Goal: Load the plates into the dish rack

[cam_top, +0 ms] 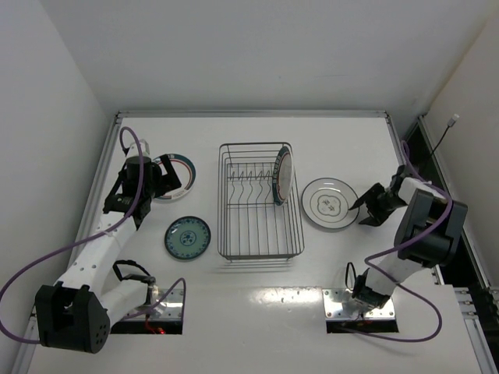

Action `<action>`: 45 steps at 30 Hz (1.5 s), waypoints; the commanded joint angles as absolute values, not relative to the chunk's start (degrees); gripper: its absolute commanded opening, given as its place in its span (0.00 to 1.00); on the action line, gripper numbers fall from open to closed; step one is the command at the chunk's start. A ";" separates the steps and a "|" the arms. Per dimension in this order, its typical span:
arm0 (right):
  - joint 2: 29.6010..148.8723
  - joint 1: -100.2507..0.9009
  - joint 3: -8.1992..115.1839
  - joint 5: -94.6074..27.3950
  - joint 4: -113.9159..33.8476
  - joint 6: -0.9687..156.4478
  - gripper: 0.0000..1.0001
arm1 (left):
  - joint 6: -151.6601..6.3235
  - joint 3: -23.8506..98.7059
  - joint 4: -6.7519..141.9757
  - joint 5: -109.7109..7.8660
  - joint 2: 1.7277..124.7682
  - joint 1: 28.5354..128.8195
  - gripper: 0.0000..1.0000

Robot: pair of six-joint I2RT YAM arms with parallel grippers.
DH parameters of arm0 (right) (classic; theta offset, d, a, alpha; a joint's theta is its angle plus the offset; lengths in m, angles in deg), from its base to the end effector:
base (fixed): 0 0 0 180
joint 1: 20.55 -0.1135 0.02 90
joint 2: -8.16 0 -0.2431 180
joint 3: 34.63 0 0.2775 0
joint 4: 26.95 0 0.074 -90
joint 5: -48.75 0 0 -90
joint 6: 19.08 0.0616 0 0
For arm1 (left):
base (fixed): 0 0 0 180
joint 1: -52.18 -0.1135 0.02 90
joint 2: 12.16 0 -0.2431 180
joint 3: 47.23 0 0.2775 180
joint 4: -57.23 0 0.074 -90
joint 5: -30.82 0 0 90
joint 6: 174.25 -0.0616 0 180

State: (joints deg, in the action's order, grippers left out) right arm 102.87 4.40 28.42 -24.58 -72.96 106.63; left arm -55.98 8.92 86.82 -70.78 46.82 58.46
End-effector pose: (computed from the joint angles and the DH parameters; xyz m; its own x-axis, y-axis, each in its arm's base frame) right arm 0.2836 -0.1125 0.0802 -0.5158 0.8567 -0.0098 0.8000 0.4857 0.3522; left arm 0.2849 -0.0189 0.2361 -0.4402 -0.4183 -0.7945 -0.3066 0.9017 -0.3049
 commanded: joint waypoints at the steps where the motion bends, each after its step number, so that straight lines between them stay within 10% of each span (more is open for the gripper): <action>1: 105.00 4.85 27.25 -19.38 -69.95 104.51 0.53 | -56.65 11.14 85.62 -70.79 45.50 58.77 0.96; 6: 108.09 5.38 25.32 -13.14 -66.43 103.88 0.44 | -56.65 11.14 85.62 -70.79 45.50 58.77 0.96; 11: 109.49 7.13 22.07 -10.31 -62.65 103.88 0.00 | -56.65 11.14 85.62 -70.79 45.50 58.77 0.96; 29: 84.98 -8.05 52.20 -40.07 -74.86 111.09 0.00 | -56.12 11.14 85.62 -70.17 46.55 58.77 0.96; 45: 93.58 -38.91 78.84 -60.83 -87.33 101.86 0.00 | -56.12 11.14 85.62 -70.70 47.08 58.77 0.96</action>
State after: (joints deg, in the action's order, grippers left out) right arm 91.64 -35.88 74.87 -55.16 -86.14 103.98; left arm -55.95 8.92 86.84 -70.58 47.11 58.46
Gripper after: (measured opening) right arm 0.051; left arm 0.961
